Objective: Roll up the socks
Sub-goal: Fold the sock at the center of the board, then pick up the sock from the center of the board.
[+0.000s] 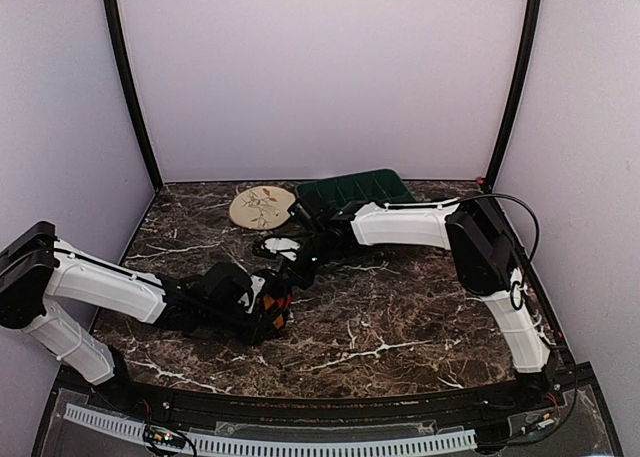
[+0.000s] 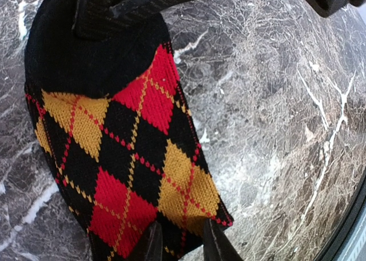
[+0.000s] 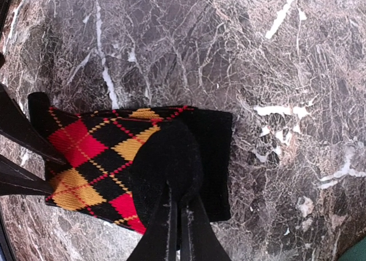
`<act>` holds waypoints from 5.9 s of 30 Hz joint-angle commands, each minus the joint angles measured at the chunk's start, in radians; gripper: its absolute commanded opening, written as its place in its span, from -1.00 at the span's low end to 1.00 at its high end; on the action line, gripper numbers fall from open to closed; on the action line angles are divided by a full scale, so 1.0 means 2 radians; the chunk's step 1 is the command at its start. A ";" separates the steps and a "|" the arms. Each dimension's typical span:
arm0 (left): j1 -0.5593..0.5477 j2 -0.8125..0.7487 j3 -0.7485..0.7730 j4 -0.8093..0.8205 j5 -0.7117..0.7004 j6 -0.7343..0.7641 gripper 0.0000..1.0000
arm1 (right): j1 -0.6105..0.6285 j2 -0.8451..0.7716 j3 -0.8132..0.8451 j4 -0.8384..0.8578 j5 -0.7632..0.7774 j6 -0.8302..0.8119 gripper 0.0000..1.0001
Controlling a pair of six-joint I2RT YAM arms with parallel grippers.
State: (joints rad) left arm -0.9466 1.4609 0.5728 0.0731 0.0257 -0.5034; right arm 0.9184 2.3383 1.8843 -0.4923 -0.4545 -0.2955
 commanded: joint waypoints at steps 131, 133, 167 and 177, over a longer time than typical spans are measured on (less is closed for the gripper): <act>0.024 -0.372 -0.125 -0.178 -0.239 -0.315 0.34 | 0.183 -0.107 -0.218 0.151 0.285 -0.067 -0.15; 0.026 -0.372 -0.125 -0.179 -0.238 -0.315 0.34 | 0.183 -0.102 -0.215 0.149 0.286 -0.072 -0.21; 0.035 -0.372 -0.165 -0.033 -0.104 -0.167 0.35 | 0.099 -0.070 -0.131 -0.003 -0.012 0.023 -1.00; 0.029 -0.315 -0.137 -0.014 -0.029 -0.105 0.34 | 0.062 -0.042 -0.114 -0.027 -0.152 0.083 -1.00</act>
State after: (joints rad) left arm -0.8837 0.7921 0.2611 0.0147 -0.1066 -0.7895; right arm 1.0630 2.2234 1.6398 -0.5213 -0.6048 -0.2039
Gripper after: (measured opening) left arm 0.673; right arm 0.028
